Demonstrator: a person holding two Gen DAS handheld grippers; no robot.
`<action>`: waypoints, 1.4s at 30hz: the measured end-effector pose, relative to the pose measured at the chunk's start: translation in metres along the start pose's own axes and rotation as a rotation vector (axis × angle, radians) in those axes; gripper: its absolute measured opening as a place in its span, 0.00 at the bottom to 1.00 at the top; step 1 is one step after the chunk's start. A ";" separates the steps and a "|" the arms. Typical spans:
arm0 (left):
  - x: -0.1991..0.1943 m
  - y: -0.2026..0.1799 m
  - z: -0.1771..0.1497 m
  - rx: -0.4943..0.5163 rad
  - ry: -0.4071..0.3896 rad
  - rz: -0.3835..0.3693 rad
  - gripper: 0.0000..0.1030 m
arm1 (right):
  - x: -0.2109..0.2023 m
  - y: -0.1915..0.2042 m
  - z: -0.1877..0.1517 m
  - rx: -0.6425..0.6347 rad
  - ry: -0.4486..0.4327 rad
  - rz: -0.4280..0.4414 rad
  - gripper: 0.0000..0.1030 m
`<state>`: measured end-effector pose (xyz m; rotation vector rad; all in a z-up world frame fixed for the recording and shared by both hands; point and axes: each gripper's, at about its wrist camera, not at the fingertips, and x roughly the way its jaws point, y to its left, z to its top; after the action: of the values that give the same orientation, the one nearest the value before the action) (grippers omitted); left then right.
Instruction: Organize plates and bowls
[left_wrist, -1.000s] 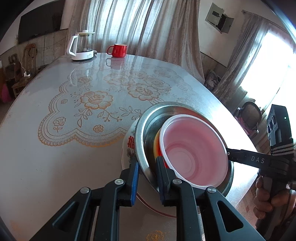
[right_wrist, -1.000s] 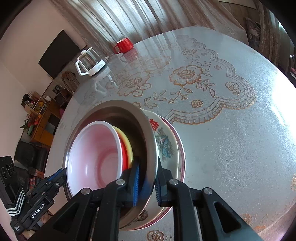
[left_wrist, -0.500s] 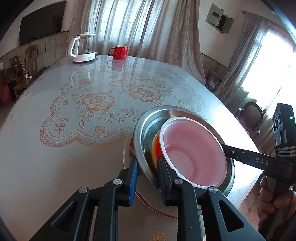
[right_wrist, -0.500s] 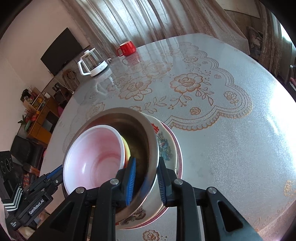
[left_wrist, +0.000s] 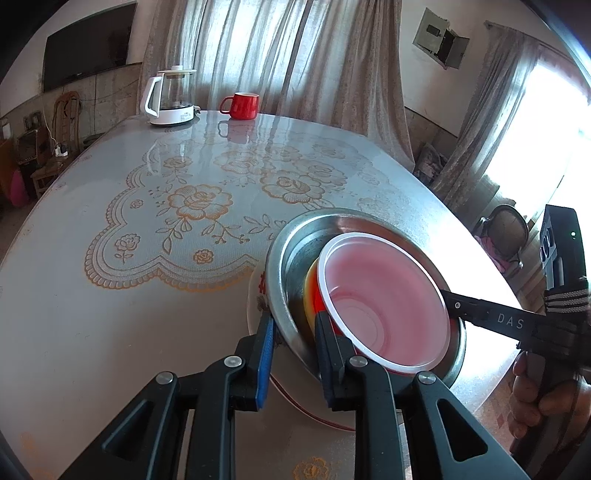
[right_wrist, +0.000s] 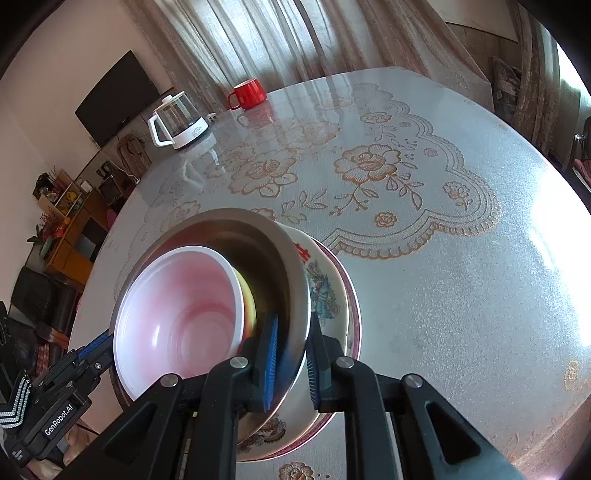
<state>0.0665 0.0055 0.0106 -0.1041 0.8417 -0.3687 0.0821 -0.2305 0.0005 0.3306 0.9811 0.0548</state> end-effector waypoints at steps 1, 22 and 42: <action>-0.001 -0.001 -0.001 0.003 -0.003 0.003 0.22 | 0.000 0.000 -0.001 -0.001 -0.001 0.000 0.13; -0.030 -0.005 -0.014 0.004 -0.129 0.089 0.34 | -0.038 0.026 -0.022 -0.090 -0.247 -0.125 0.28; -0.051 -0.003 -0.053 0.003 -0.236 0.286 0.86 | -0.069 0.061 -0.095 -0.116 -0.407 -0.248 0.43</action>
<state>-0.0043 0.0239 0.0120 -0.0230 0.6114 -0.0853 -0.0284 -0.1624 0.0260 0.1042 0.6061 -0.1757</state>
